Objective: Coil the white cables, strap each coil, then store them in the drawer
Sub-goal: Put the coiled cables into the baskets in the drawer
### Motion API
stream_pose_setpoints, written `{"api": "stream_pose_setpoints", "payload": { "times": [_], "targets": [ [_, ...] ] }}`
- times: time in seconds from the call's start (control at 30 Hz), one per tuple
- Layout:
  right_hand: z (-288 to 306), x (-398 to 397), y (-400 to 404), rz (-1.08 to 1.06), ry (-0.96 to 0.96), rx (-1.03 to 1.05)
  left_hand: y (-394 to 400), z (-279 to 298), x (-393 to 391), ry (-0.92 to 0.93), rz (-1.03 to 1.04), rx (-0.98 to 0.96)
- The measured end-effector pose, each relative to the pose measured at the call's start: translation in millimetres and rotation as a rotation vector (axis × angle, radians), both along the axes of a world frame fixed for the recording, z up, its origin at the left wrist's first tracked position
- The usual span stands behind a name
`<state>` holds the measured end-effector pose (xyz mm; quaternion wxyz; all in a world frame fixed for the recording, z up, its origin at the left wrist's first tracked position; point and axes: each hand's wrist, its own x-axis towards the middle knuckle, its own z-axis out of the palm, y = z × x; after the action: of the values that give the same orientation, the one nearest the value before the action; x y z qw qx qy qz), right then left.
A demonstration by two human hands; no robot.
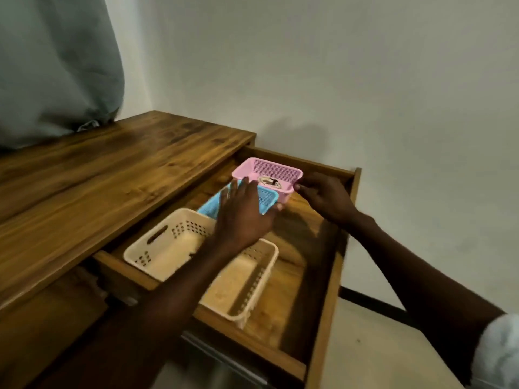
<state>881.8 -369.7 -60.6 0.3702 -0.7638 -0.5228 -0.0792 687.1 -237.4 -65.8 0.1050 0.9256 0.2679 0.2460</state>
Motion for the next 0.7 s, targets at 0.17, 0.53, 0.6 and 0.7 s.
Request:
{"api": "stream_pose_setpoints", "payload": {
  "times": [0.17, 0.53, 0.6, 0.7],
  "targets": [
    [-20, -6, -58, 0.095, 0.14, 0.135, -128, -2, 30, 0.145, -0.051, -0.03],
    [-49, -20, -32, 0.021, 0.25, 0.247, -143, -22, 22, 0.256, 0.089, 0.002],
    [-54, -21, -14, 0.026, 0.238, 0.296, -130, -22, 17, 0.249, 0.133, 0.045],
    [-56, -29, 20, 0.035, 0.246, 0.323, -103, -20, 5, 0.257, 0.204, 0.104]
  ]
}}
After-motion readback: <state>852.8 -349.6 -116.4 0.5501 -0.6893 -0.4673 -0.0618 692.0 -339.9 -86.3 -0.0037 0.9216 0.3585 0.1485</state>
